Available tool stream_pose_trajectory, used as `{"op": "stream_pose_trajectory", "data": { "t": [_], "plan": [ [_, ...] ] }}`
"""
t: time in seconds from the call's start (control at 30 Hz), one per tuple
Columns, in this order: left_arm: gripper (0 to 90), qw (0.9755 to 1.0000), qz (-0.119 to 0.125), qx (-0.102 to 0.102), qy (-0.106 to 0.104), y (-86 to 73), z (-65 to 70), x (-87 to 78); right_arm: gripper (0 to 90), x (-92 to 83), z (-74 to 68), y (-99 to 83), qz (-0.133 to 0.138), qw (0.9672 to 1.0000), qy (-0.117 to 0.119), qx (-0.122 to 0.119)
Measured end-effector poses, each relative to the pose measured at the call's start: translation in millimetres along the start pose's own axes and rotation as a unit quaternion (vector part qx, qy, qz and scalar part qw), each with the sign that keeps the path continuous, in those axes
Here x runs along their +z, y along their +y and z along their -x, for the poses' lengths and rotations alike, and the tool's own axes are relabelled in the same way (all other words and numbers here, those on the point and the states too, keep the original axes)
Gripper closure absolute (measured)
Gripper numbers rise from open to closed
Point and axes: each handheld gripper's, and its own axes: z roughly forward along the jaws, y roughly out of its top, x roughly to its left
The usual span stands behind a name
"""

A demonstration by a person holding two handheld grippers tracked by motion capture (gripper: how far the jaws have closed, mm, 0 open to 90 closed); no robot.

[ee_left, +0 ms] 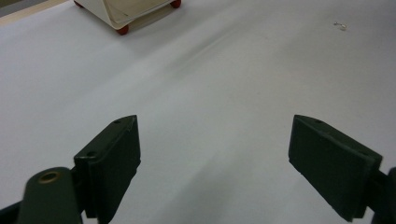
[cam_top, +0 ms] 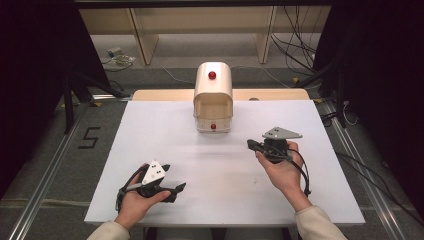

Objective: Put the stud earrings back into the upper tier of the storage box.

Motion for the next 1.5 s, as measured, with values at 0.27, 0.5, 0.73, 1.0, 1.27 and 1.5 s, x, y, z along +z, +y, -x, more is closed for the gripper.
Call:
{"op": "stream_pose_trajectory", "data": {
  "t": [0.27, 0.5, 0.73, 1.0, 1.27, 1.5],
  "plan": [
    [16.4, 1.0, -0.001, 0.001, 0.0, -0.3, -0.6, 0.1, 90.0, 0.7, -0.2, 3.6, 0.009, 1.0, -0.002, -0.001],
    [16.4, 1.0, 0.001, 0.0, 0.0, 0.0, 0.4, -0.6, 90.0, 0.8, -0.6, 5.5, 0.016, 0.9999, -0.004, -0.001],
    [16.4, 1.0, 0.001, 0.0, 0.0, 0.1, 0.6, -0.3, 90.0, 0.5, -1.3, 8.8, 0.02, 0.9998, -0.004, -0.001],
    [16.4, 1.0, 0.001, 0.0, -0.001, 0.1, 0.2, -0.4, 90.0, 2.6, -2.0, 13.8, 0.029, 0.9996, -0.003, -0.004],
    [16.5, 1.0, -0.001, 0.001, -0.002, 0.1, 0.6, -0.5, 90.0, 3.8, -4.2, 17.5, 0.03, 0.9995, -0.003, -0.004],
    [16.5, 1.0, -0.001, 0.001, -0.002, 0.1, 0.8, -0.4, 90.0, 5.0, -4.7, 19.2, 0.033, 0.9994, 0.0, -0.005]
  ]
}}
